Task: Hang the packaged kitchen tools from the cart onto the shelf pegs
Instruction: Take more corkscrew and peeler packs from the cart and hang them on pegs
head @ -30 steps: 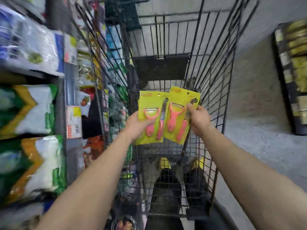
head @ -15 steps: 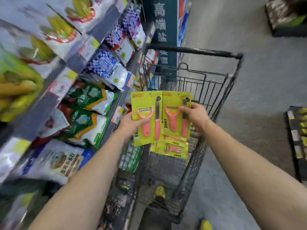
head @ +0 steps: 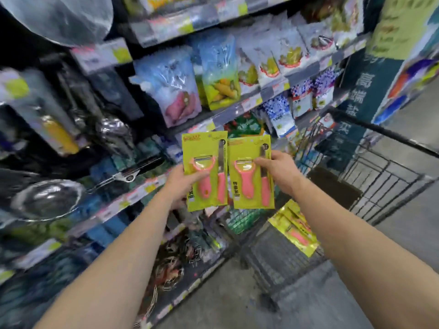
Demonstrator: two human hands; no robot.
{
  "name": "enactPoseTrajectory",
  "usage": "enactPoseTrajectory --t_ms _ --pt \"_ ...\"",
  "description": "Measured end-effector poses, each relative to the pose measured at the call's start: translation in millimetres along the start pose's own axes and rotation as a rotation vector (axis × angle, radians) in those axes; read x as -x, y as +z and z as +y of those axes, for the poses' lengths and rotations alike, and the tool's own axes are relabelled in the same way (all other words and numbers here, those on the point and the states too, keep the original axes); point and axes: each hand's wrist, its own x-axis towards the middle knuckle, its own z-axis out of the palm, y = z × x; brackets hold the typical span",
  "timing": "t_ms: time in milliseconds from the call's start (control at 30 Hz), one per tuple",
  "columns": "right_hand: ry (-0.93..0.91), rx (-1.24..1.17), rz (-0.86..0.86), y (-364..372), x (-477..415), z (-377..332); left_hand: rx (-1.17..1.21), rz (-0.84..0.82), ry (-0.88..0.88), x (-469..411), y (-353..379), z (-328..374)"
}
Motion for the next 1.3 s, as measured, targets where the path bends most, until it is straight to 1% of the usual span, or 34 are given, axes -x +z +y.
enactPoseTrajectory --t_ms 100,200,333,467,600,800,1033,1133,1200,1300 --pt "-0.044 0.027 -0.160 69.1 25.8 -21.8 0.049 0.113 -0.016 48.0 -69.6 -18.4" --pt "-0.107 0.060 -0.280 146.4 63.5 -39.5 0.038 0.208 -0.025 108.6 -143.6 -38.8" --pt "-0.136 0.069 -0.436 256.1 131.8 -50.3 0.082 0.362 -0.043 205.0 -243.4 -73.4" --pt "-0.151 0.043 -0.553 362.3 218.2 -53.5 0.072 0.489 -0.054 310.3 -338.3 -112.1" --pt "-0.173 0.051 -0.640 456.5 304.2 -52.4 0.089 0.553 -0.069 418.0 -424.7 -148.6" --pt "-0.188 0.058 -0.819 579.8 411.8 -66.8 0.179 0.688 -0.070 553.6 -530.5 -199.3" --pt "-0.245 0.071 -0.981 711.3 511.3 -79.8 0.254 0.849 -0.111 659.8 -624.2 -255.5" --pt "-0.253 0.072 -1.031 767.7 543.2 -81.6 0.224 0.913 -0.120 687.5 -661.3 -270.7" --pt "-0.221 0.057 -1.063 808.5 561.6 -83.1 0.233 0.952 -0.150 701.4 -687.1 -281.3" --pt "-0.219 0.048 -1.104 875.9 582.9 -88.6 0.245 0.963 -0.170 715.5 -735.1 -298.4"
